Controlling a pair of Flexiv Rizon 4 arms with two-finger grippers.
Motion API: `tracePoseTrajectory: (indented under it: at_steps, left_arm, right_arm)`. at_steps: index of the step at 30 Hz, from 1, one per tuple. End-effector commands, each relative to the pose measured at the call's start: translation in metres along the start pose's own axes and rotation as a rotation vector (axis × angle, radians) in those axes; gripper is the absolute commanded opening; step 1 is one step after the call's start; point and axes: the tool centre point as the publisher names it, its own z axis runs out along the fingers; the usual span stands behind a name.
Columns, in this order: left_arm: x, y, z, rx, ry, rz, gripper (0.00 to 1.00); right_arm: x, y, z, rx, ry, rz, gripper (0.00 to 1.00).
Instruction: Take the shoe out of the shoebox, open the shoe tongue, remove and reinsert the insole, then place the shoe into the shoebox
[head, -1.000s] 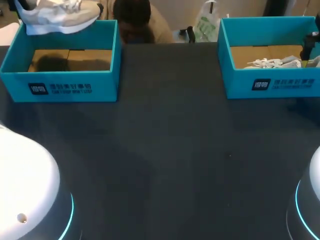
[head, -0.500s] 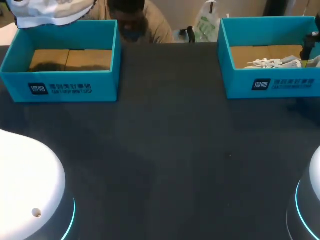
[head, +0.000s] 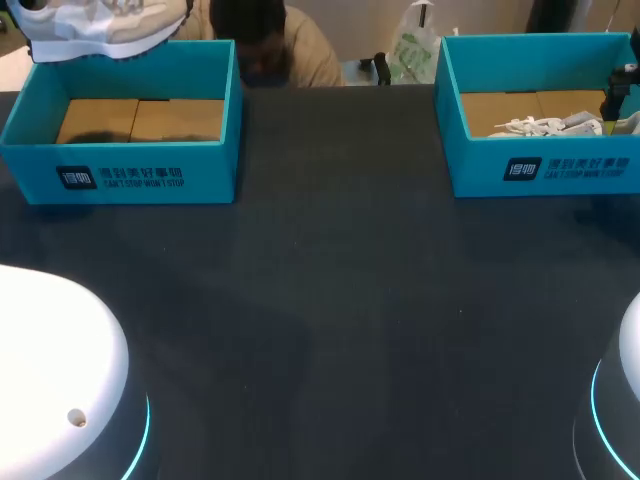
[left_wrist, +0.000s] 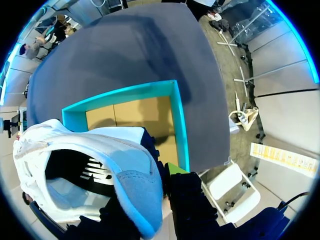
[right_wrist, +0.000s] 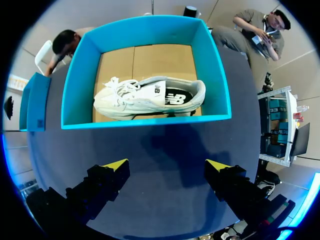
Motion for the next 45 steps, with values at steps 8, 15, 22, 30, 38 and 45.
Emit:
tracePoseTrajectory:
  at_steps: [8,15,22,30,38,45]
  left_arm:
    - [-0.041,-0.031,-0.013,-0.027,0.001,-0.007,0.00]
    - [-0.070,-0.051,-0.021,0.007,0.010,-0.047,0.00]
    - [-0.093,-0.075,-0.029,-0.001,0.051,-0.121,0.00]
    - [-0.127,-0.107,-0.036,0.007,0.075,-0.156,0.00]
    - [-0.162,-0.138,-0.036,0.000,0.088,-0.170,0.00]
    - [-0.191,-0.162,-0.033,0.004,0.094,-0.169,0.00]
  right_arm:
    - [0.000,-0.001,0.000,-0.002,-0.001,0.001,1.00]
    - [0.000,-0.001,0.000,-0.002,-0.001,0.001,1.00]
    - [0.000,-0.001,0.000,-0.002,-0.001,0.001,1.00]
    - [0.000,-0.001,0.000,-0.002,-0.001,0.001,1.00]
    - [0.000,-0.001,0.000,-0.002,-0.001,0.001,1.00]
    - [0.000,-0.001,0.000,-0.002,-0.001,0.001,1.00]
